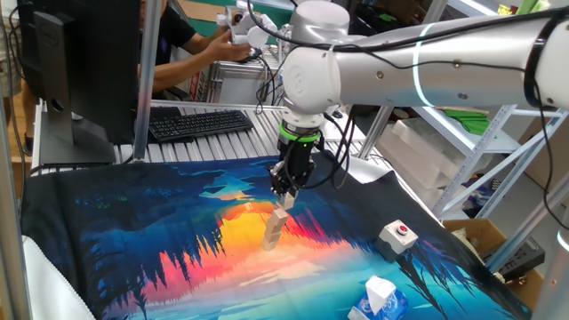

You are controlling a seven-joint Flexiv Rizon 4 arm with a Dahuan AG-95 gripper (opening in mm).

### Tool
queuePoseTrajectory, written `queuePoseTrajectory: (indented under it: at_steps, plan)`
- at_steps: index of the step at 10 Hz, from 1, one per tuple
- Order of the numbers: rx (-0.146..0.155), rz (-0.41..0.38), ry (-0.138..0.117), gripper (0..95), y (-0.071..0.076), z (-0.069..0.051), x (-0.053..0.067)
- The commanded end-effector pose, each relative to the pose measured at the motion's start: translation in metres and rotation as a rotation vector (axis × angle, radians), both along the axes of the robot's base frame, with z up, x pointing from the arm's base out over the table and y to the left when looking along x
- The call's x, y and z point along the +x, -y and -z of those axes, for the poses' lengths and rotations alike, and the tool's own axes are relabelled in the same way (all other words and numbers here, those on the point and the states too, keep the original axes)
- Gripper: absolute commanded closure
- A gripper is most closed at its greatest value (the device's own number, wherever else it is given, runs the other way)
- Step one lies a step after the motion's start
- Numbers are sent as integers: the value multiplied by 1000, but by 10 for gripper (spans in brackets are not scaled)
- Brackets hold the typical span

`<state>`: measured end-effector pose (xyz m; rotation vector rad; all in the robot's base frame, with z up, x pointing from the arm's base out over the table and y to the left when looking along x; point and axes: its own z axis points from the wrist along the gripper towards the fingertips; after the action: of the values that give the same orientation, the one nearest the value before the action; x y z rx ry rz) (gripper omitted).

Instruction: Stack the blocks in a vertical line of five

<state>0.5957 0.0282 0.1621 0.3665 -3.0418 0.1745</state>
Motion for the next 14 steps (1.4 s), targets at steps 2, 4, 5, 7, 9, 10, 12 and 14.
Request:
queuePoseTrajectory:
  at_steps: [2,4,5,7,9,10,12,14]
  plan:
    - [13,10,-4,950,-2,2,2]
    - [35,20,-5,950,-2,2,2]
    - [43,23,-6,950,-2,2,2]
    - [54,25,-9,950,-1,3,2]
    - [66,31,-9,950,-1,6,2]
    - [69,32,-8,950,-1,8,2]
    - [70,33,-5,950,-1,12,1]
    - [70,33,-5,950,-1,15,1]
